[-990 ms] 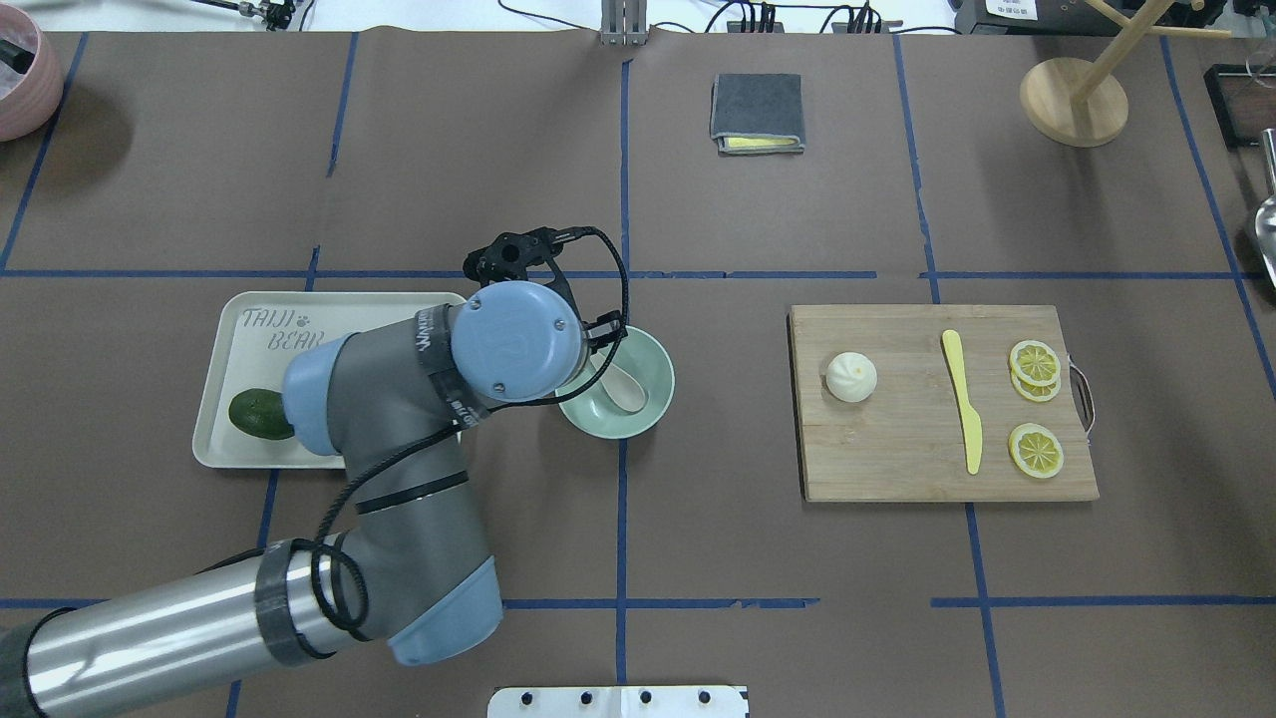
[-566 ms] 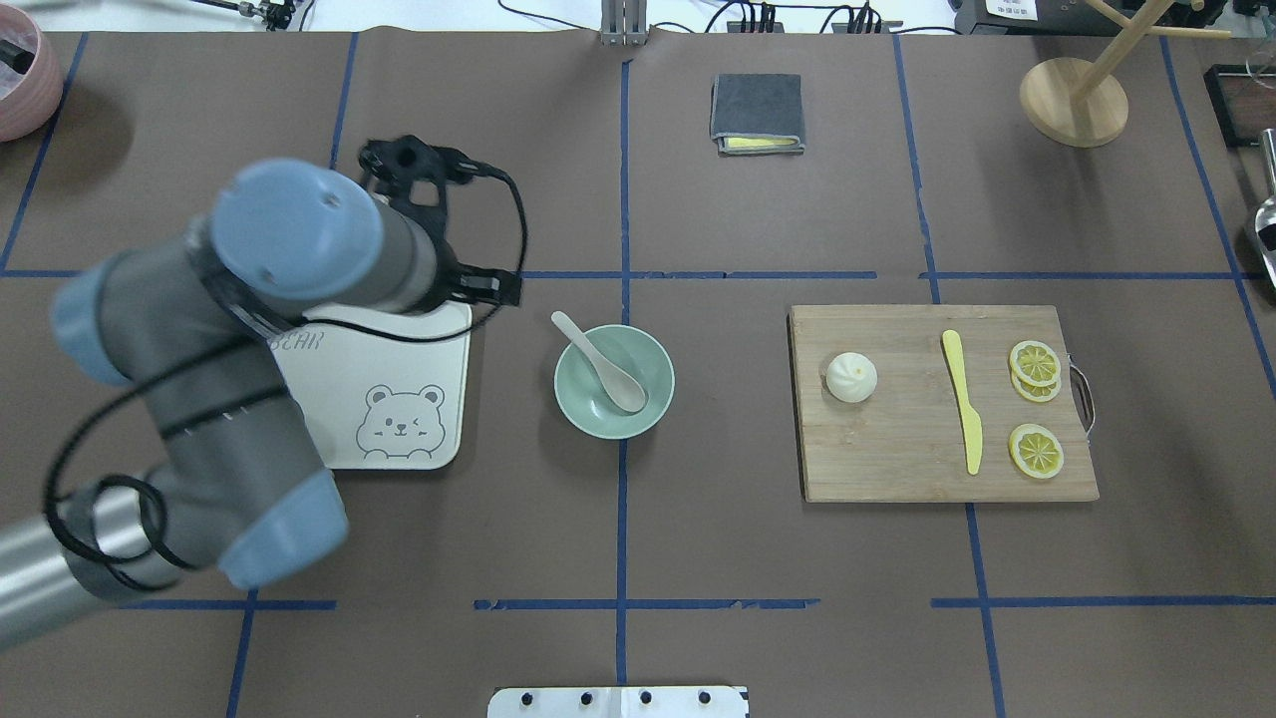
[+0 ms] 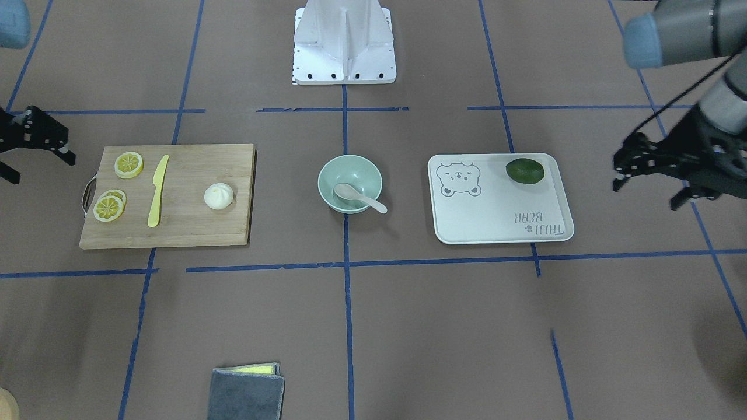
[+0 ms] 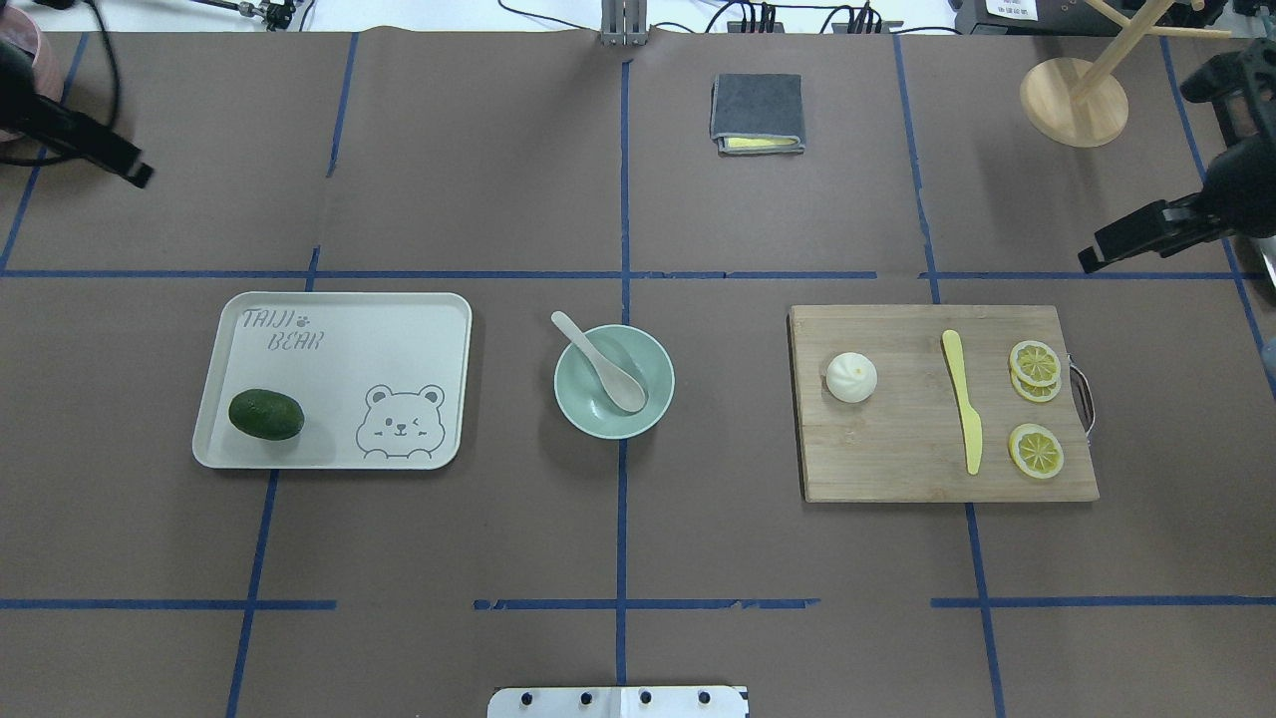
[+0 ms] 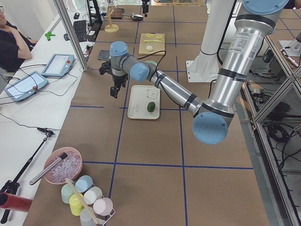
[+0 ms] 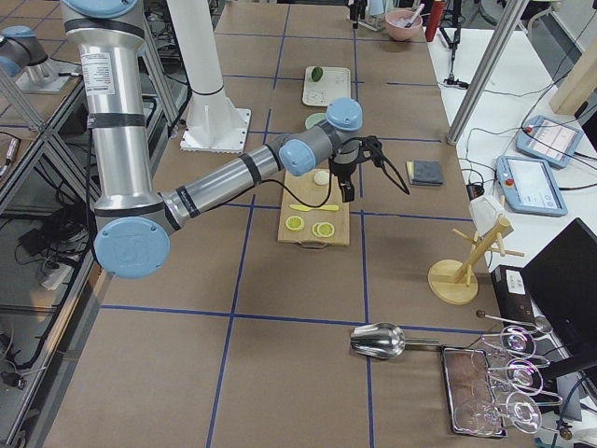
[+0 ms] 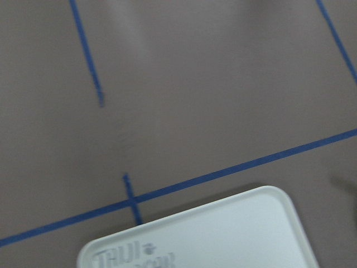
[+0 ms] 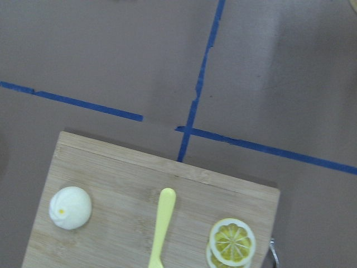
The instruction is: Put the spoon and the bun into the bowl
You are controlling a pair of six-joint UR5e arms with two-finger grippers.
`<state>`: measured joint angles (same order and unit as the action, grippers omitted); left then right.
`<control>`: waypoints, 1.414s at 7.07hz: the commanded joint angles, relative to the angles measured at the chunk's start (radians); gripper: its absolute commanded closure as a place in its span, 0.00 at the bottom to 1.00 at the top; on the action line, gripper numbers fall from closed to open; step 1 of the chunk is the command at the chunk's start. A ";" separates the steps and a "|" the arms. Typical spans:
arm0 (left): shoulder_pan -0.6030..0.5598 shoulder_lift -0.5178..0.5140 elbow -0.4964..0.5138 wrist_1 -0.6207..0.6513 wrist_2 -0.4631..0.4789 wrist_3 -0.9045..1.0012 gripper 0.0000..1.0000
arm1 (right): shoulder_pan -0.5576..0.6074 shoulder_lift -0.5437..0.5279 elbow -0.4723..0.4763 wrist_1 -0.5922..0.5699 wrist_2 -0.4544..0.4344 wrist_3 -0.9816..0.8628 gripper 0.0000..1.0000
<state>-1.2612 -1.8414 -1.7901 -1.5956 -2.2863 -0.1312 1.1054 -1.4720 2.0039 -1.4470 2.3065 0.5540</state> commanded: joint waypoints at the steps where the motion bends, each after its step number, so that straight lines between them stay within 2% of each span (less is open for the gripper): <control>1: -0.197 0.117 0.141 0.002 -0.035 0.302 0.00 | -0.195 0.045 0.052 0.011 -0.186 0.270 0.00; 2: -0.237 0.167 0.174 -0.003 -0.022 0.311 0.00 | -0.257 0.044 0.055 0.016 -0.255 0.315 0.00; 3: -0.320 0.242 0.150 -0.027 -0.036 0.312 0.00 | -0.332 0.015 0.037 0.061 -0.341 0.343 0.00; 4: -0.322 0.243 0.144 -0.015 -0.030 0.309 0.00 | -0.388 0.015 -0.011 0.139 -0.419 0.389 0.00; 5: -0.322 0.243 0.140 -0.015 -0.033 0.309 0.00 | -0.433 0.045 -0.057 0.189 -0.445 0.420 0.00; 6: -0.322 0.246 0.136 -0.015 -0.033 0.309 0.00 | -0.467 0.102 -0.107 0.189 -0.514 0.437 0.00; 8: -0.322 0.245 0.135 -0.015 -0.035 0.309 0.00 | -0.504 0.140 -0.152 0.188 -0.538 0.446 0.11; 9: -0.322 0.245 0.133 -0.015 -0.036 0.311 0.00 | -0.510 0.160 -0.169 0.186 -0.539 0.451 0.12; 10: -0.322 0.245 0.133 -0.015 -0.036 0.311 0.00 | -0.513 0.168 -0.190 0.185 -0.539 0.451 0.22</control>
<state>-1.5830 -1.5969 -1.6561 -1.6106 -2.3219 0.1790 0.5993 -1.3186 1.8383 -1.2609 1.7693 1.0026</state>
